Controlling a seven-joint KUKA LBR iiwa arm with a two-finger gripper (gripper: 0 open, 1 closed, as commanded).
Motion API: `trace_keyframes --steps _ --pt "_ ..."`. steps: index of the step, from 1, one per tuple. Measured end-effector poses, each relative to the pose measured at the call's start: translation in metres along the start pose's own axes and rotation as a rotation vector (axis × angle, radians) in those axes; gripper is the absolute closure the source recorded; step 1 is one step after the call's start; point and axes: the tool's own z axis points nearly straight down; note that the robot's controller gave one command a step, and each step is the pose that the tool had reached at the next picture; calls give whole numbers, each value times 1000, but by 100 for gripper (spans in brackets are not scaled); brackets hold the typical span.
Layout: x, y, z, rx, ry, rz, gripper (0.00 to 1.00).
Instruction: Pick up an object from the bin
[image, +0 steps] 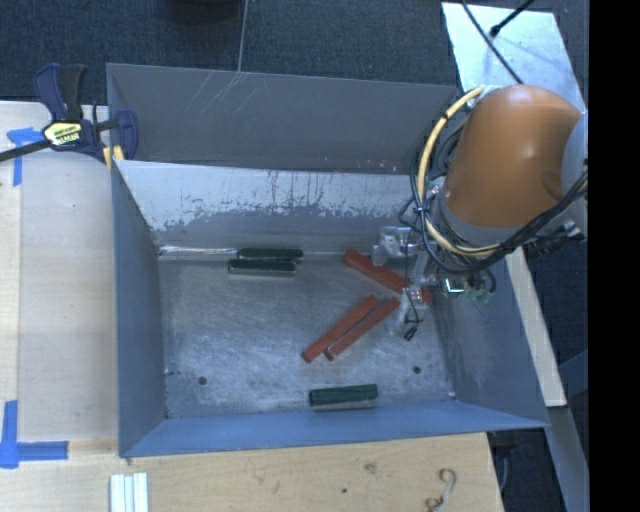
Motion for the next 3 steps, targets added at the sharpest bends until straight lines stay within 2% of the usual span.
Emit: trace_keyframes --steps 1,2,3 --pt "-24 18 158 0 -2 -679 0" --pt "-26 17 156 2 -8 -675 100" --pt "-47 -49 24 8 -14 -781 100"
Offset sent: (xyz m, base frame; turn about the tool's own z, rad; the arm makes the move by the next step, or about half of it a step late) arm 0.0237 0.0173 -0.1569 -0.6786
